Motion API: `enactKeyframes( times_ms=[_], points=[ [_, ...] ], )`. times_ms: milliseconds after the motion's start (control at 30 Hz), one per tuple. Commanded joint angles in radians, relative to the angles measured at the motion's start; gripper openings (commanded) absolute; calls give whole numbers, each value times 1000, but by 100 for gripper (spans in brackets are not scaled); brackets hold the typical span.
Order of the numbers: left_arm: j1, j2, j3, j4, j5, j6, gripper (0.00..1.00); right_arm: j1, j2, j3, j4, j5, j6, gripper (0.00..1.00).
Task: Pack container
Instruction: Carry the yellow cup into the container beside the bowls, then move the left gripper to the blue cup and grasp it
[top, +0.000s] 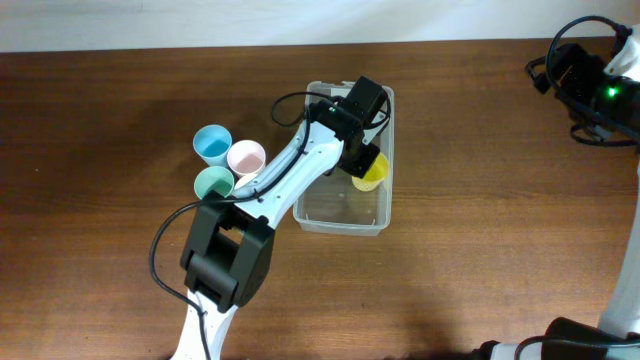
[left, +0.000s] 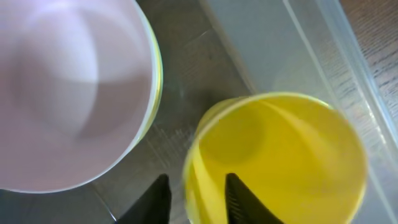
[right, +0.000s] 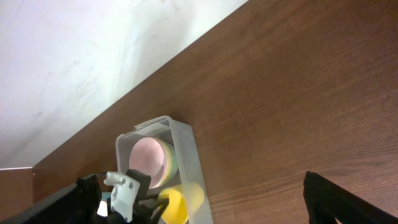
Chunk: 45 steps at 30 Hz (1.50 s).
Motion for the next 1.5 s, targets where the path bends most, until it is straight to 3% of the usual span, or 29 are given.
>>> enactKeyframes(
  times_ms=[0, 200, 333, 433, 533, 633, 833, 1133, 1467],
  points=[
    [16, -12, 74, -48, -9, 13, 54, -3, 5, 1, 0, -4, 4, 99],
    [64, -16, 358, -274, -12, 12, 54, -3, 5, 1, 0, -4, 4, 99],
    [147, -16, 591, -485, -44, 8, 67, -3, 5, 1, 0, -4, 4, 99],
    [259, -16, 648, -574, -102, 8, 75, -3, 5, 1, 0, -4, 4, 99],
    [383, -8, 632, -624, -78, -26, 76, -3, 5, 1, 0, -4, 4, 99],
    [511, -2, 573, -642, 40, -26, 76, -3, 5, 1, 0, -4, 4, 99],
    [678, 13, 387, -574, 163, -23, 72, -3, 5, 1, 0, -4, 4, 99],
    [697, 13, 148, -409, 151, 0, 70, -3, 5, 1, 0, -4, 4, 99],
    [716, 60, 69, -344, 146, -3, 61, -3, 5, 1, 0, -4, 4, 99]
  ],
)
